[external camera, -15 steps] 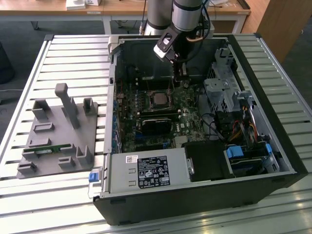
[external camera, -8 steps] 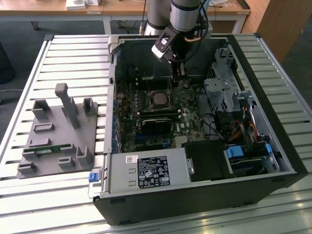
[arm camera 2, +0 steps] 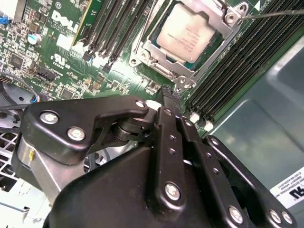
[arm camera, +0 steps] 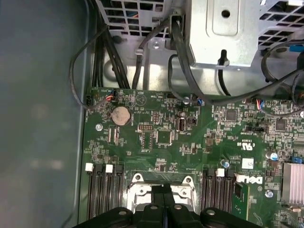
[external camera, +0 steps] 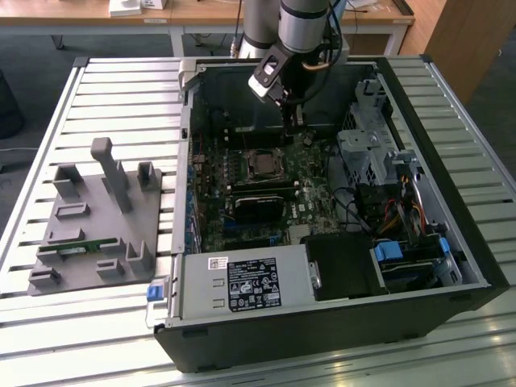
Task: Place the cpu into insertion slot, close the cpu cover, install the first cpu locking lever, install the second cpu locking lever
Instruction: 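Close the cpu cover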
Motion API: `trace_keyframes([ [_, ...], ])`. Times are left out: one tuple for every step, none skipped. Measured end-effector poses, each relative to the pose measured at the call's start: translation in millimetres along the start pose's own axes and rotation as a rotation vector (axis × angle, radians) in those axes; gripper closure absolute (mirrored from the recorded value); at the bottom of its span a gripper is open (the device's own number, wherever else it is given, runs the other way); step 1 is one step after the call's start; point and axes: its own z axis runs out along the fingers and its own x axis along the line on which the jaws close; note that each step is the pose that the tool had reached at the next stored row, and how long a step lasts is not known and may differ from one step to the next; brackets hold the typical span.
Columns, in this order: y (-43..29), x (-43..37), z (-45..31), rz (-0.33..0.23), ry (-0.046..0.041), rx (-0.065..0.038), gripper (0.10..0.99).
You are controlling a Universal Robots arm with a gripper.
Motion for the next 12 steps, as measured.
trace_keyframes([
  [-1.4,0.1,0.7,0.000,0.0001,0.000,0.980],
  [-3.0,0.2,1.5,0.000,0.0000,0.000,0.980],
  [-4.4,0.2,2.0,0.000,0.0000,0.000,0.980],
  [-5.8,0.3,2.5,0.000,0.0001,0.000,0.980],
  [-7.2,0.3,3.0,0.000,0.0000,0.000,0.980],
  [-8.5,0.4,3.3,0.000,0.0000,0.000,0.980],
  [-9.8,0.4,3.6,0.000,-0.0001,0.000,0.980],
  [-11.3,0.5,3.8,0.000,-0.0002,0.000,0.980],
  [-13.1,0.5,3.9,0.000,-0.0002,0.000,0.980],
  [-14.9,0.7,4.3,0.000,0.0000,0.000,0.980],
  [-17.2,0.8,4.7,0.000,0.0001,0.000,0.980],
  [-20.1,0.9,5.4,0.000,0.0001,0.000,0.980],
])
